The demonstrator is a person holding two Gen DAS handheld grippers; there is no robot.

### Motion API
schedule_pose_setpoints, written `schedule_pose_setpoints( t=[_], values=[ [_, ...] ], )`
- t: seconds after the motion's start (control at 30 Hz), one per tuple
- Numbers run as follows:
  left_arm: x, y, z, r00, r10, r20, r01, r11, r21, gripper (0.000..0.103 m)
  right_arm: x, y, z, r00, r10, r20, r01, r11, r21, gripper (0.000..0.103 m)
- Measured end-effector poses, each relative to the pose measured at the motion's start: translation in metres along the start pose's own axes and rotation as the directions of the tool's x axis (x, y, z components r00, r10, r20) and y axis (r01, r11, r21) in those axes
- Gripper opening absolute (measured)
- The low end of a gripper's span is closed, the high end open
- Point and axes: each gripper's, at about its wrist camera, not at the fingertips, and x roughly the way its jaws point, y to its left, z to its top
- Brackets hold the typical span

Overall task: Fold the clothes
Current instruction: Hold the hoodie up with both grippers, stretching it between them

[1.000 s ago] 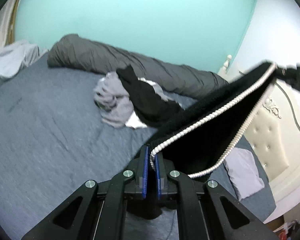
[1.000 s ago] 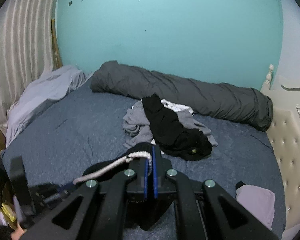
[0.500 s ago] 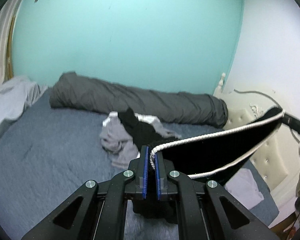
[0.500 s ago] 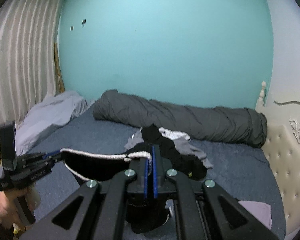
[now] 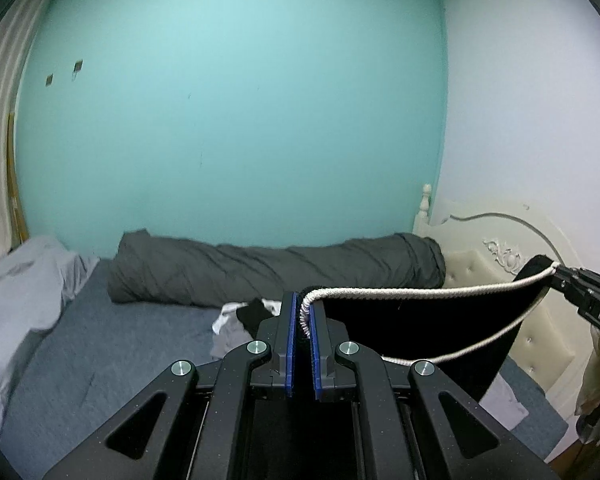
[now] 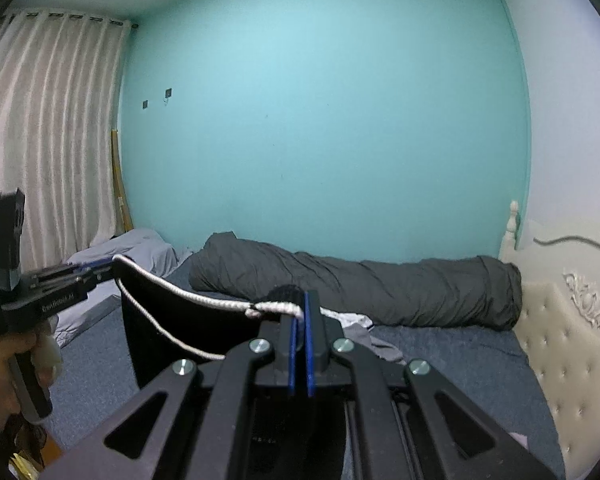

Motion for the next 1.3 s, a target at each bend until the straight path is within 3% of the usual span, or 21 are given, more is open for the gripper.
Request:
schedule_pose_setpoints(
  t=[0.23,0.7,1.3],
  values=[
    [-0.035,-0.013,0.008,1.0,-0.019,0.006,0.019,0.999,0.046,0.006,-0.03,0.006,0.009,1.0,0.015,0.024,-0.014,1.0,-0.008,0.003],
    [-0.068,-0.021,-0.029,0.999,-0.043,-0.026,0.044,0.998,0.044,0.006,-0.062,0.025,-0.017,1.0,0.028,-0.014,-0.028,1.0,-0.014,0.003],
    [-0.154,-0.053,0.01,0.995,-0.039,0.095,0.029,0.994,0.105,0.006,-0.14,0.04,0.019,0.998,0.019,0.066,-0.017,0.999,-0.033,0.003]
  ],
)
